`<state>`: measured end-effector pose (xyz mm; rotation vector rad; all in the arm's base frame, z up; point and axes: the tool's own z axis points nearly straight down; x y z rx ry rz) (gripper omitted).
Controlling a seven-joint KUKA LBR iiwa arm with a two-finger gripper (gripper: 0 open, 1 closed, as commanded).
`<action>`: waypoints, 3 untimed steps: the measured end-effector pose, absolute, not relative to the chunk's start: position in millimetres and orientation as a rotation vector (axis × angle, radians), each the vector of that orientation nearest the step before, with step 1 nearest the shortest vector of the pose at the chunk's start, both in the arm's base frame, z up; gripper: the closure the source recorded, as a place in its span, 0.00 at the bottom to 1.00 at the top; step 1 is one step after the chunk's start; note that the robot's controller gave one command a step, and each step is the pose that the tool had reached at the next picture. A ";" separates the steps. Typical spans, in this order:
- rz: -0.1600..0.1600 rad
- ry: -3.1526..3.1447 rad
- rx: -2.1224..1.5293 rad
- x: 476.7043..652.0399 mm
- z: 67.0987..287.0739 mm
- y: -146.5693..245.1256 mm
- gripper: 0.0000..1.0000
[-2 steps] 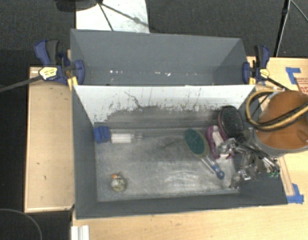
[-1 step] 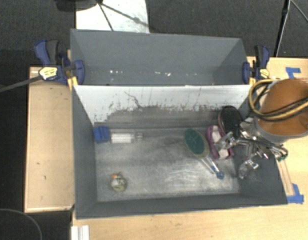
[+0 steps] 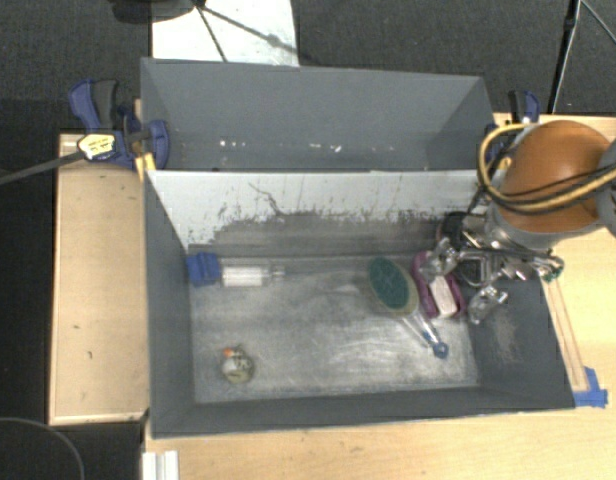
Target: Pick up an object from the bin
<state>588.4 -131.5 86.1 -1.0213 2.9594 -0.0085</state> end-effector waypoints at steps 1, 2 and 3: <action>-0.008 2.969 -1.017 587.0 87.3 -133.4 1.00; -0.010 2.940 -1.076 582.5 208.8 -141.4 1.00; 0.001 2.950 -1.073 580.7 203.7 -140.4 0.00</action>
Offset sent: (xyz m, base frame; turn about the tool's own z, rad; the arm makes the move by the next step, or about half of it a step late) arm 0.0000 0.0000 0.0000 0.0000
